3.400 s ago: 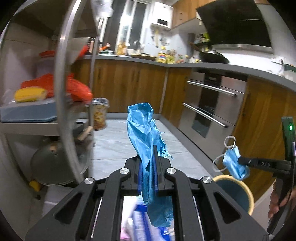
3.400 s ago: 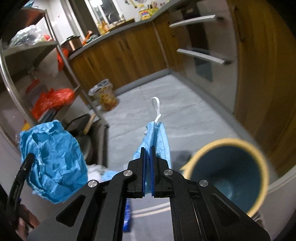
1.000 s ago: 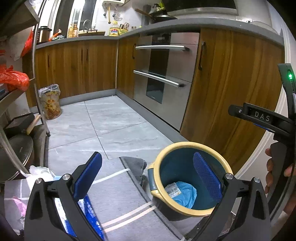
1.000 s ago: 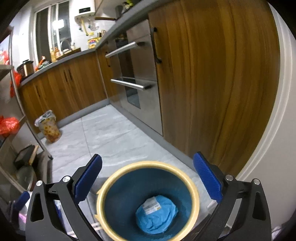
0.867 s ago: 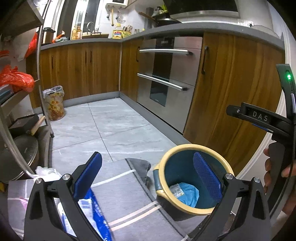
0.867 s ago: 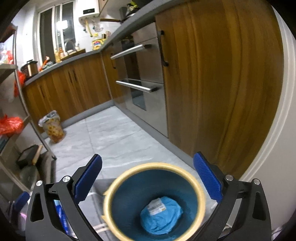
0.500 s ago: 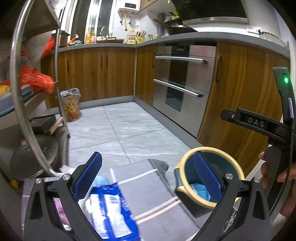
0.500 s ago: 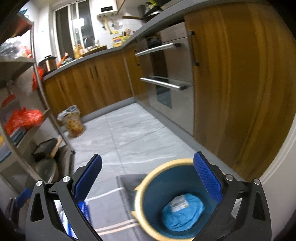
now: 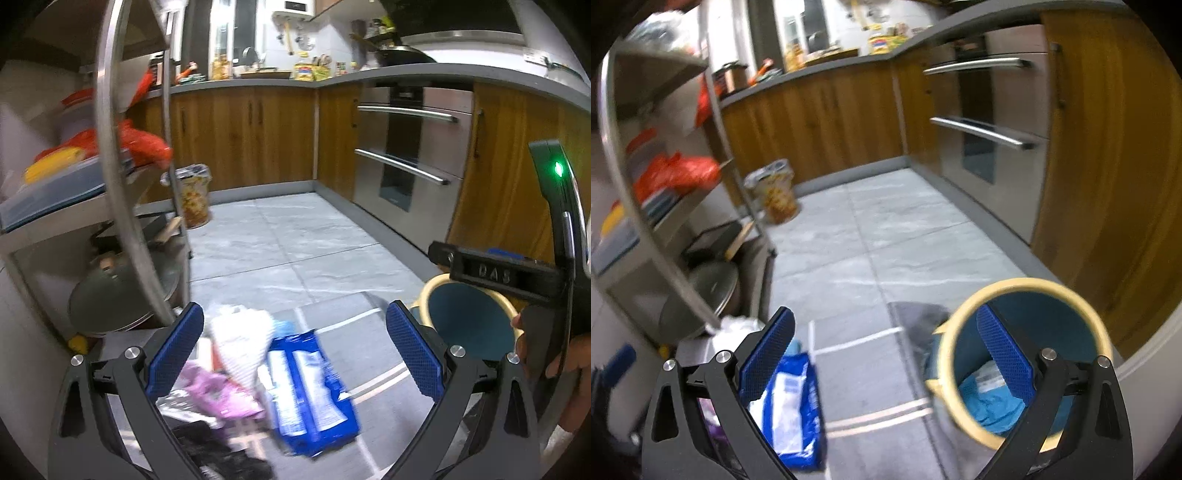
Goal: Collect trash
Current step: 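Move both tools back over the trash pile on the mat, then grasp the black plastic bag with the left tool while the right tool grasps the blue wet-wipes pack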
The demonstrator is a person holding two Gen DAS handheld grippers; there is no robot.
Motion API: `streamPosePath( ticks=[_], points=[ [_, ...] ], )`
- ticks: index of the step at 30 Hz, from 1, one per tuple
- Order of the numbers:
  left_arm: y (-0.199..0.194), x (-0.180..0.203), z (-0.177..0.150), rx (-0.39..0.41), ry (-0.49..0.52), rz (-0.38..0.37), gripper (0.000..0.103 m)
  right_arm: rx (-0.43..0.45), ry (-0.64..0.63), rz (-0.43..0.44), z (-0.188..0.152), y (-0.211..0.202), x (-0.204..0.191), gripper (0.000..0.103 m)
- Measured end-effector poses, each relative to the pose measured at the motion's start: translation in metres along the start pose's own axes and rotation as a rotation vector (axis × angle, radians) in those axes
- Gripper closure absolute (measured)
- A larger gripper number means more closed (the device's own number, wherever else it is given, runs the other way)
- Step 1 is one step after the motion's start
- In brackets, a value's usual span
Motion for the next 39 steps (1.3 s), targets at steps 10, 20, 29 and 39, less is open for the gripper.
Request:
streamPosePath(
  ticks=[10,20,29,39],
  points=[
    [-0.014,-0.064,-0.044,-0.092,-0.087,0.116,0.006,-0.145,-0.008,0.058,-0.04,0.029,-0.045,0.005],
    [-0.024,-0.097,-0.082,-0.19,-0.112,0.16,0.006,-0.24,-0.112,0.041,-0.079,0.054,-0.079,0.005],
    [-0.009,-0.089,-0.108,-0.289,-0.123,0.09,0.006,-0.337,-0.159,0.003,-0.101,0.073,-0.081,0.005],
    [0.019,-0.067,-0.121,-0.377,-0.076,0.005,0.014,-0.446,-0.145,0.047,-0.123,0.092,-0.075,0.007]
  ],
)
Point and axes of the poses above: each gripper's, at about its wrist camera, not at the fingertips, and y roughly the way its jaws point, x to its right, z to its top, the point moved 2 cm from there along y, roughly the way its jaws point, and after that the axes turned 15 degrees about y, right-handed, at the moved point
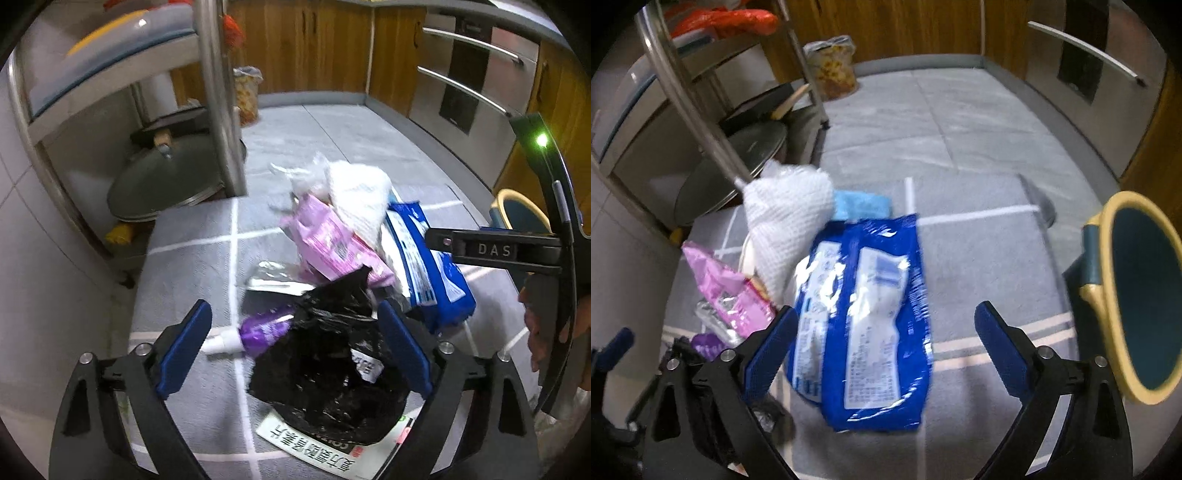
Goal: Collect trash
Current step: 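Grasp the black plastic bag with the left tool while the right tool grasps the blue wet-wipes pack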
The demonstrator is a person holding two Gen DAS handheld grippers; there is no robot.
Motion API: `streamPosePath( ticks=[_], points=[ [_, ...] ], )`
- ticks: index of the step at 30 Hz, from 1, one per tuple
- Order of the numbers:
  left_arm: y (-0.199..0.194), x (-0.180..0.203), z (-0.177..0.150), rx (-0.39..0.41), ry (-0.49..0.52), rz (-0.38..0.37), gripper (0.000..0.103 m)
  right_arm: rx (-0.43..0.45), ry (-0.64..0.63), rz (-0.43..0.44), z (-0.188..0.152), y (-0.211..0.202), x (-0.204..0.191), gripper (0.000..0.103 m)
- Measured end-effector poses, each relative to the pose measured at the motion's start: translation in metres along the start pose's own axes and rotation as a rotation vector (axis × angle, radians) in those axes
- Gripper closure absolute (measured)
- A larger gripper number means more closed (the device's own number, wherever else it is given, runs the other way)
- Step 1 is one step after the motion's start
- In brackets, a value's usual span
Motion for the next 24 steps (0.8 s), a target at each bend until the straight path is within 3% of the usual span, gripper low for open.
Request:
streamPosePath(
  ticks=[6,8,12,15,16,19,20,24],
  points=[
    [0.012,0.008,-0.004,-0.053,0.015,-0.035,0.022,-0.079,-0.085,-0.004,-0.015,0.02,-0.014,0.009],
    [0.015,0.008,-0.006,-0.073,0.012,-0.05,0.028,-0.111,-0.088,-0.014,-0.019,0.027,-0.015,0.023],
    [0.019,0.008,-0.007,-0.09,0.01,-0.078,0.037,-0.139,-0.086,0.0,-0.021,0.032,-0.019,0.035],
    [0.022,0.011,-0.008,-0.111,0.02,-0.098,0.057,-0.143,-0.106,0.013,-0.024,0.03,-0.025,0.051],
    [0.024,0.012,-0.009,-0.124,0.024,-0.099,0.071,-0.144,-0.11,0.023,-0.025,0.029,-0.026,0.058],
    [0.028,0.012,-0.011,-0.156,0.023,-0.108,0.085,-0.143,-0.113,0.037,-0.027,0.024,-0.03,0.07],
    [0.028,0.012,-0.011,-0.158,0.024,-0.106,0.086,-0.145,-0.109,0.044,-0.027,0.023,-0.029,0.079],
    [0.025,0.013,-0.01,-0.152,0.04,-0.093,0.087,-0.131,-0.128,0.069,-0.028,0.014,-0.03,0.093]
  ],
)
Point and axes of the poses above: each gripper's, at about its wrist camera, not at the fingertips, and y roughly the way its jaws point, x to its right, z to its top, the point moved 2 cm from there along y, roughly the way its jaws point, and after that the axes turned 15 degrees about y, right-handed, at the moved point
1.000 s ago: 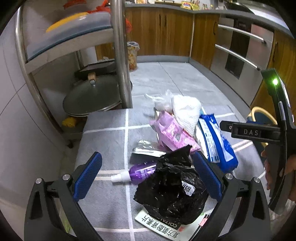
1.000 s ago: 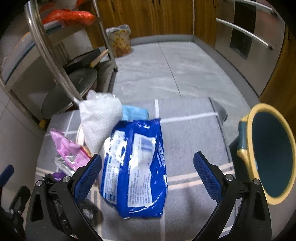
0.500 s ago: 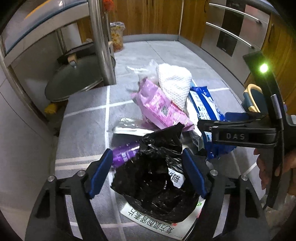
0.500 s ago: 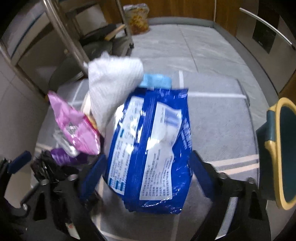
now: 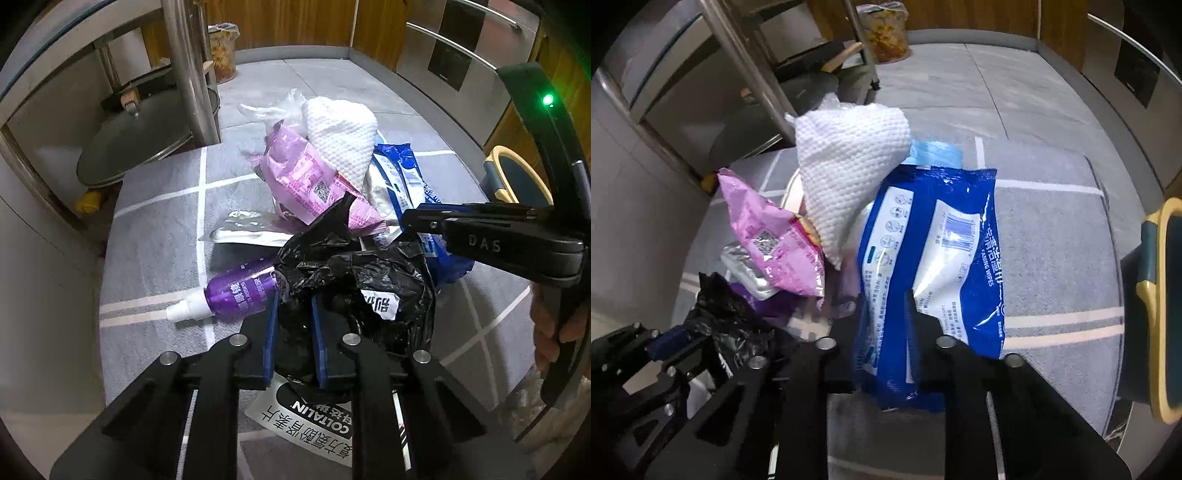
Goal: Collect trash
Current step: 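Grasp the black plastic bag with the left tool while the right tool grasps the blue wet-wipes pack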
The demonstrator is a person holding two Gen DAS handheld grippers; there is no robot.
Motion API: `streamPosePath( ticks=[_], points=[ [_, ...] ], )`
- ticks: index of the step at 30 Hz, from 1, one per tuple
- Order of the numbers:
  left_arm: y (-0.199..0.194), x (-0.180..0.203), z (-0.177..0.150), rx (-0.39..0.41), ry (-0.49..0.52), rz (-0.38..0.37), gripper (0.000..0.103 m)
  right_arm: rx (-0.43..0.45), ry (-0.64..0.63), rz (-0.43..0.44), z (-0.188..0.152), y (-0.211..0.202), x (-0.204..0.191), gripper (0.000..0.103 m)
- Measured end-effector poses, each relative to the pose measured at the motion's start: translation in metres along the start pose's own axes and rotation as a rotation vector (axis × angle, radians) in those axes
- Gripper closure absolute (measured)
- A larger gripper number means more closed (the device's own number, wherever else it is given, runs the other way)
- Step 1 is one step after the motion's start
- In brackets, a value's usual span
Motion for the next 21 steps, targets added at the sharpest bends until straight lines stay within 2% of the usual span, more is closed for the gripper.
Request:
streamPosePath(
  ticks=[2,11,21],
  points=[
    [-0.005,0.001,0.002,0.015,0.005,0.001,0.088,0.02,-0.007,0.002,0.001,-0.008,-0.001,0.096],
    [-0.039,0.007,0.021,0.148,0.024,0.014,0.088,0.082,0.042,0.053,0.006,-0.052,0.018,0.098],
    [-0.05,0.01,0.034,0.193,0.019,0.018,0.088,0.115,0.105,0.09,0.013,-0.075,0.039,0.1]
  ],
)
Point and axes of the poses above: each gripper's, at about its wrist camera, not at the fingertips, and y roughly the way its jaws point, x to its right, z to its top, the point moved 2 cm from there along y, roughly the way its jaws point, and after that the axes turned 15 degrees about y, right-handed, at the moved point
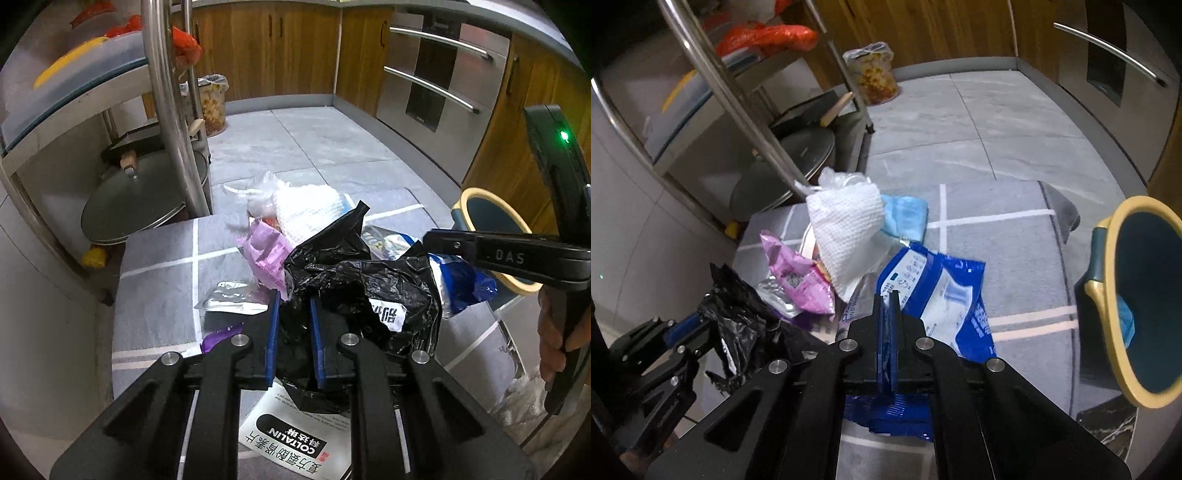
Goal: Collect trash
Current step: 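Grasp the black plastic bag with the left tool while the right tool grasps the blue wet-wipes pack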
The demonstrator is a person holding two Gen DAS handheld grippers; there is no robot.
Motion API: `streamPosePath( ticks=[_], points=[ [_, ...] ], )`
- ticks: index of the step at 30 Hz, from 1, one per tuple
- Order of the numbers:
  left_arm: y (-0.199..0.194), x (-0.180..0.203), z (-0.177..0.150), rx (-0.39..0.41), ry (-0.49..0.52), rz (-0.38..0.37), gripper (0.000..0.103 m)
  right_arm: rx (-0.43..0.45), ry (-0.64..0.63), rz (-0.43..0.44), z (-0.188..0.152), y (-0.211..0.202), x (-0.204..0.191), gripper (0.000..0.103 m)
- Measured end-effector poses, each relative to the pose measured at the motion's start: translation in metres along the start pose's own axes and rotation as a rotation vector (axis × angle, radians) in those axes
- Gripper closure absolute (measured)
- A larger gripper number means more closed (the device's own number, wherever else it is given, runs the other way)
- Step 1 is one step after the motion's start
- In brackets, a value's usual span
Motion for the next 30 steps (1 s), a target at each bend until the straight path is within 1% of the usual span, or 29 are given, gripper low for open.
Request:
streamPosePath(
  ticks=[3,6,11,14,16,18,19,20,22,23,25,28,30],
  points=[
    [-0.001,-0.002,0.0,0.002,-0.008,-0.001,0.088,0.006,-0.011,-0.023,-0.002,-0.004,0.004,0.1],
    [-0.001,0.0,0.001,0.001,-0.004,-0.007,0.088,-0.004,0.018,-0.053,0.0,-0.003,0.017,0.1],
    [0.003,0.004,0.002,-0.007,0.012,-0.014,0.088,-0.085,0.018,-0.166,-0.008,0.02,0.038,0.1],
    [0.004,0.008,0.004,-0.005,0.024,-0.017,0.088,-0.129,0.004,-0.199,-0.013,0.033,0.043,0.099],
    [0.004,0.008,0.005,-0.001,0.026,-0.021,0.088,-0.141,-0.003,-0.207,-0.015,0.035,0.041,0.099],
    [0.005,0.007,0.004,-0.001,0.023,-0.02,0.088,-0.141,-0.011,-0.197,-0.015,0.036,0.038,0.09],
    [0.005,0.005,0.004,-0.002,0.016,-0.02,0.088,-0.138,-0.018,-0.2,-0.016,0.036,0.036,0.076],
    [0.006,0.003,0.004,-0.002,0.006,-0.018,0.088,-0.139,-0.029,-0.209,-0.017,0.038,0.035,0.067],
    [0.006,-0.001,0.002,-0.002,-0.011,-0.018,0.088,-0.155,-0.051,-0.226,-0.021,0.044,0.032,0.061],
    [0.006,-0.002,0.002,-0.001,-0.016,-0.018,0.088,-0.158,-0.071,-0.248,-0.024,0.049,0.029,0.056],
    [0.006,-0.005,0.0,-0.004,-0.027,-0.014,0.088,-0.159,-0.106,-0.284,-0.027,0.055,0.026,0.05],
    [0.007,-0.006,-0.001,-0.011,-0.032,-0.013,0.088,-0.164,-0.152,-0.338,-0.032,0.066,0.027,0.05],
    [0.008,-0.006,-0.001,-0.012,-0.029,-0.014,0.088,-0.166,-0.184,-0.366,-0.035,0.07,0.026,0.053]
  ],
)
Point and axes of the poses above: each gripper's, at about its wrist camera, not at the fingertips, and y roughly the way its jaws point, x to its right, z to its top, the point moved 2 cm from there along y, roughly the way its jaws point, and after that the axes turned 15 degrees about y, right-handed, at the moved point
